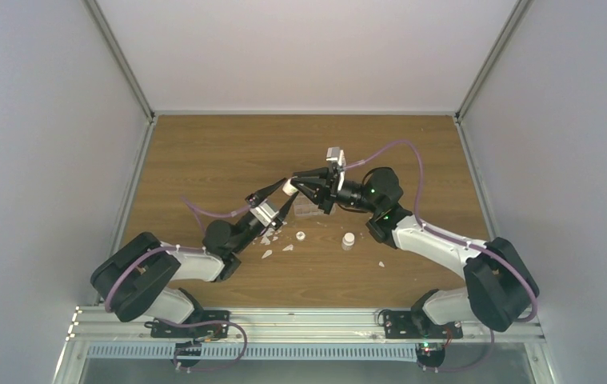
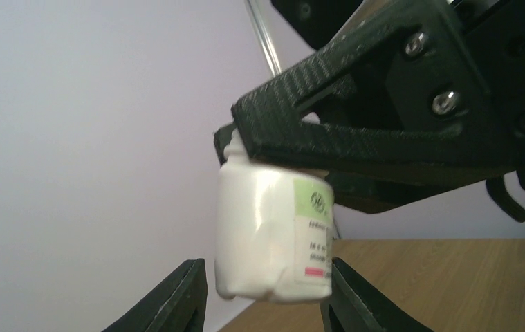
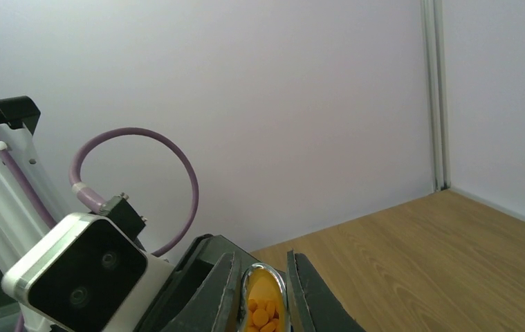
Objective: Sort the pills into containers
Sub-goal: Adjust the pill bottle.
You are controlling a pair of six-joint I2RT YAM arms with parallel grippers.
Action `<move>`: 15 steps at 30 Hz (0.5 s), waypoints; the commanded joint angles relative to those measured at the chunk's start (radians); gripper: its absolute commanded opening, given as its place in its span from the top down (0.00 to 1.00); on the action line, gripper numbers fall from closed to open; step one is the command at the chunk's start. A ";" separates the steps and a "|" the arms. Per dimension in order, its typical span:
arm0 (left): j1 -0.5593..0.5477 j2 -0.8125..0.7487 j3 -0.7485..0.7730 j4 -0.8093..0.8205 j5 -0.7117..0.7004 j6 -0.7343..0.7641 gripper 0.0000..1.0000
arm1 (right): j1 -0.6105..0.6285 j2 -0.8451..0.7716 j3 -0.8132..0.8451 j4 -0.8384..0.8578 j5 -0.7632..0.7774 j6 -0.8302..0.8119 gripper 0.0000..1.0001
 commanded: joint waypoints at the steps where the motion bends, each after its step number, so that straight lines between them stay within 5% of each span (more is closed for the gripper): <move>1: -0.004 -0.039 -0.016 0.331 0.037 0.019 0.01 | -0.004 0.019 0.017 0.022 0.014 -0.006 0.91; 15: -0.004 -0.055 -0.040 0.327 0.048 0.022 0.04 | -0.005 -0.001 0.019 0.012 0.016 -0.006 0.91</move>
